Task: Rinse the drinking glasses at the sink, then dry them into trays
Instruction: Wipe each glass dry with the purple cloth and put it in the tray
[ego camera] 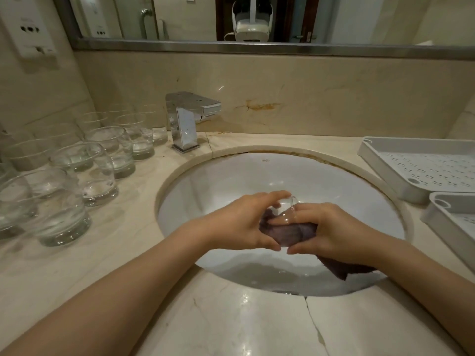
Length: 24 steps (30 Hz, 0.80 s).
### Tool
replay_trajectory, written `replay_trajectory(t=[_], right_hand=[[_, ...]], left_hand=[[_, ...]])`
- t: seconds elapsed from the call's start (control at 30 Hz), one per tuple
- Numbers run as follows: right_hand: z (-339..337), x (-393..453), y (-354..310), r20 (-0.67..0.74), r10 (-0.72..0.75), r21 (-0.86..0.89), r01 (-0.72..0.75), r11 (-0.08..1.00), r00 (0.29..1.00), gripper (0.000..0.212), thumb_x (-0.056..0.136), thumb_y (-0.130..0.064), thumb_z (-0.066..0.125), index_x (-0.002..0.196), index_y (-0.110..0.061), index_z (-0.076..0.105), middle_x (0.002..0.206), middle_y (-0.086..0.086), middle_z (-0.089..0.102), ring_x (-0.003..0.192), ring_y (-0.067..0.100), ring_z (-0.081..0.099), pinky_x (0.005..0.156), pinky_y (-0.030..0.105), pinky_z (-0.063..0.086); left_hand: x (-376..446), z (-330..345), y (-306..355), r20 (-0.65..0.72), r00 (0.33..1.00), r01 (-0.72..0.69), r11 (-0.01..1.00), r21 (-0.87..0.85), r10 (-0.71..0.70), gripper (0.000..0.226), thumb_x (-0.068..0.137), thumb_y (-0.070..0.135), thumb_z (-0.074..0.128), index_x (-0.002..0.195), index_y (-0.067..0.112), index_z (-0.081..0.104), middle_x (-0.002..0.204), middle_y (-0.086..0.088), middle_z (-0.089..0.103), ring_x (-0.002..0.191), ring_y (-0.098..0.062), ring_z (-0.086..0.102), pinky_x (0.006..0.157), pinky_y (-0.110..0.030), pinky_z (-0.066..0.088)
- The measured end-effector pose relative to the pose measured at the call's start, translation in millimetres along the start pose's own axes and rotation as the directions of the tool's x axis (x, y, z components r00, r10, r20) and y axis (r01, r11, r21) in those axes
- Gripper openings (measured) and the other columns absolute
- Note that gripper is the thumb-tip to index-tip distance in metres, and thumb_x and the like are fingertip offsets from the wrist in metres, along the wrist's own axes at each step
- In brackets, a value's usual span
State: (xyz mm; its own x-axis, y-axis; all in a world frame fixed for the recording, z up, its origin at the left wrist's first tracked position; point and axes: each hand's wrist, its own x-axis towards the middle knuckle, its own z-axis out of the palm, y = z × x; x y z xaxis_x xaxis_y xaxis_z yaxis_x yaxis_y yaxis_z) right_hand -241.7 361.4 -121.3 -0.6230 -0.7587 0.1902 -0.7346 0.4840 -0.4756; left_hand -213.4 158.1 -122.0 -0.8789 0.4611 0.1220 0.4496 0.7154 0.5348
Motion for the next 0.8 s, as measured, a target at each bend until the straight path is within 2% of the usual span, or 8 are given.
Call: replay_trajectory(t=[0.1,0.23,0.37,0.5,0.57,0.63,0.73,0.8], right_hand=[[-7.5,1.5,-1.2,0.004,0.110,0.252,-0.108,0.962,0.994,0.051,0.070,-0.017,0.085,0.112,-0.038,0.068,0.104,-0.018,0.071,0.099,0.003,0.065,0.089,0.023,0.051],[-17.5,2.3,-6.3,-0.061,0.212,0.428,-0.166,0.888,0.975,0.045,0.071,-0.005,0.080,0.102,-0.035,0.068,0.091,-0.025,0.071,0.079,-0.004,0.067,0.069,0.010,0.048],[-35.2,1.2,-16.4,-0.166,0.265,0.476,-0.158,0.865,0.950,0.045,0.073,-0.004,0.078,0.105,-0.035,0.069,0.090,-0.021,0.072,0.066,0.000,0.065,0.064,0.013,0.049],[-67.1,-11.8,-23.8,-0.330,0.367,0.571,-0.126,0.811,0.870,0.041,0.077,0.000,0.072,0.107,-0.027,0.069,0.071,-0.016,0.070,0.055,0.011,0.063,0.056,0.017,0.050],[-89.7,-23.5,-23.5,-0.407,0.419,0.577,-0.127,0.807,0.812,0.039,0.077,-0.004,0.073,0.106,-0.030,0.069,0.076,-0.014,0.071,0.057,0.015,0.065,0.057,0.017,0.051],[-114.6,-38.3,-17.2,-0.471,0.456,0.538,-0.164,0.827,0.755,0.039,0.076,-0.011,0.076,0.105,-0.037,0.069,0.081,-0.015,0.072,0.065,0.010,0.067,0.063,0.015,0.051],[-151.3,-67.6,-3.9,-0.557,0.474,0.383,-0.295,0.875,0.681,0.042,0.074,-0.021,0.080,0.104,-0.047,0.065,0.103,-0.023,0.067,0.088,-0.009,0.062,0.076,0.007,0.044],[-172.5,-89.8,5.8,-0.606,0.499,0.310,-0.394,0.865,0.619,0.044,0.074,-0.023,0.080,0.110,-0.041,0.064,0.109,-0.022,0.064,0.095,-0.008,0.060,0.078,0.003,0.040]], left_hand=[[1.6,-0.6,-1.2,-0.039,0.999,-0.029,0.996,0.079,0.032,0.091,0.076,0.033,0.080,0.149,0.026,0.026,0.138,-0.001,0.049,0.123,-0.013,0.048,0.102,-0.025,0.040],[2.5,-6.3,-2.4,-0.145,0.984,-0.082,0.985,0.149,0.104,0.089,0.076,0.036,0.079,0.148,0.022,0.028,0.133,-0.003,0.050,0.118,-0.017,0.050,0.100,-0.034,0.043],[2.7,-14.9,-1.6,-0.263,0.959,-0.074,0.988,0.139,0.108,0.088,0.073,0.036,0.081,0.145,0.021,0.032,0.136,-0.001,0.048,0.118,-0.016,0.050,0.098,-0.035,0.045],[10.3,-17.7,-1.0,-0.428,0.903,-0.015,0.996,-0.091,-0.026,0.084,0.067,0.030,0.085,0.136,0.030,0.039,0.124,0.006,0.052,0.108,-0.013,0.056,0.094,-0.029,0.047],[22.9,-21.1,10.0,-0.475,0.875,-0.017,0.975,-0.222,-0.093,0.079,0.067,0.021,0.087,0.124,0.042,0.038,0.115,0.010,0.052,0.099,-0.008,0.057,0.086,-0.025,0.049],[44.3,-25.6,32.1,-0.478,0.873,-0.063,0.946,-0.317,-0.102,0.077,0.067,0.014,0.086,0.120,0.040,0.036,0.113,0.011,0.052,0.097,-0.008,0.056,0.074,-0.016,0.050],[88.7,-27.4,76.4,-0.444,0.894,-0.156,0.884,-0.441,-0.064,0.080,0.068,0.006,0.084,0.128,0.028,0.036,0.110,0.006,0.050,0.092,-0.007,0.057,0.063,-0.010,0.050],[123.0,-22.0,107.6,-0.406,0.914,-0.191,0.861,-0.472,-0.020,0.087,0.069,0.013,0.085,0.139,0.023,0.033,0.112,0.004,0.050,0.091,-0.005,0.059,0.066,-0.013,0.052]])
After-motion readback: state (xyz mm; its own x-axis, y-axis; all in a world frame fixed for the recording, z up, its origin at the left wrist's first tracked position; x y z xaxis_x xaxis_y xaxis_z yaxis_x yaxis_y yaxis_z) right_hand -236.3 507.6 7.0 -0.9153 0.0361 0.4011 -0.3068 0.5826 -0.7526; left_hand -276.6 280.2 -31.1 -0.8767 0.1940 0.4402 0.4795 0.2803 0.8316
